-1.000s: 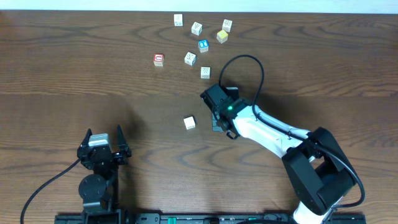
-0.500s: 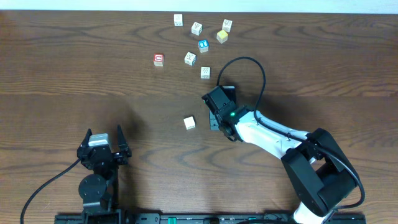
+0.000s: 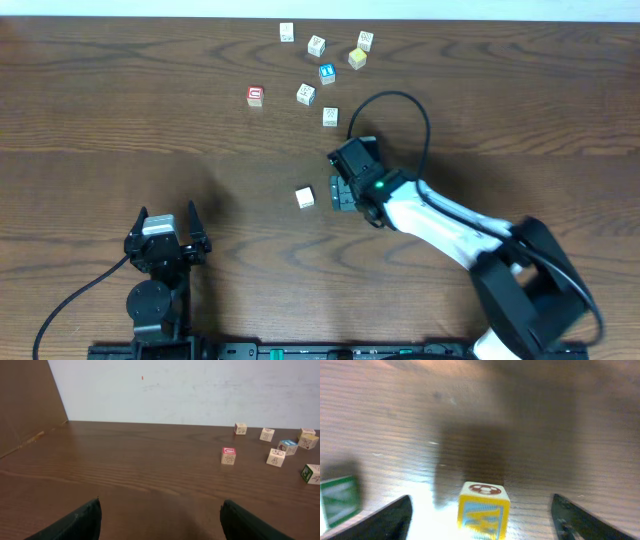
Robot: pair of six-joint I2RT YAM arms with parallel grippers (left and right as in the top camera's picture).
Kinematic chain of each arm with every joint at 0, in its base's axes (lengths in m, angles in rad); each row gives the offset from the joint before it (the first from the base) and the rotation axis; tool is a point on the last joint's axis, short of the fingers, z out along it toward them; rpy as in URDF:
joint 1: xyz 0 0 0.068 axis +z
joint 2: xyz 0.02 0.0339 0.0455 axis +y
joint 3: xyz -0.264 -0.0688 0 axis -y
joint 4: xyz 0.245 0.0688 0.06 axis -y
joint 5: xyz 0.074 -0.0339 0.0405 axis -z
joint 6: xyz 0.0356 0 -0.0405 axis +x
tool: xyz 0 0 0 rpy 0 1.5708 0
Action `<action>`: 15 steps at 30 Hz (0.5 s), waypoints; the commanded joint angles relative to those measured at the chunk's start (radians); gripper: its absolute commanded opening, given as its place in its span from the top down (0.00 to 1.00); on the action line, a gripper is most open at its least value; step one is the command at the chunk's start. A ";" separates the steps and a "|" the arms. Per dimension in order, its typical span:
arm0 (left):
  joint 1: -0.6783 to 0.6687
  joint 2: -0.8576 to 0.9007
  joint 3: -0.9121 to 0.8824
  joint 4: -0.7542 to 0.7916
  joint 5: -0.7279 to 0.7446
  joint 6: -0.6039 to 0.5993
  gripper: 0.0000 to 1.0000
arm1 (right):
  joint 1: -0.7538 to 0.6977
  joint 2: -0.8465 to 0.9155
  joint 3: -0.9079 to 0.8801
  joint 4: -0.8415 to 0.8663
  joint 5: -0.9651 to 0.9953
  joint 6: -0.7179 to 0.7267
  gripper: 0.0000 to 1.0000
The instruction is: Lift 4 blocks
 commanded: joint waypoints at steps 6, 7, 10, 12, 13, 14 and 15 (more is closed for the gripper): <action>0.005 -0.006 -0.017 -0.037 -0.017 0.000 0.24 | -0.104 -0.128 0.114 -0.005 -0.220 -0.172 0.01; 0.005 -0.006 -0.017 -0.042 -0.017 0.000 0.24 | -0.118 -0.116 0.124 -0.002 -0.222 -0.174 0.01; 0.005 -0.006 -0.017 -0.039 -0.032 0.001 0.24 | -0.162 -0.047 0.179 0.014 -0.222 -0.195 0.01; 0.005 -0.006 -0.017 -0.037 -0.032 0.003 0.24 | -0.183 0.025 0.252 0.014 -0.224 -0.217 0.01; 0.005 -0.006 -0.017 -0.033 -0.031 0.003 0.24 | -0.189 0.063 0.292 0.011 -0.229 -0.230 0.01; 0.005 -0.006 -0.017 -0.029 -0.031 0.003 0.24 | -0.194 0.105 0.343 0.003 -0.241 -0.245 0.01; 0.005 -0.006 -0.017 -0.029 -0.031 0.003 0.24 | -0.195 0.144 0.389 -0.007 -0.245 -0.248 0.02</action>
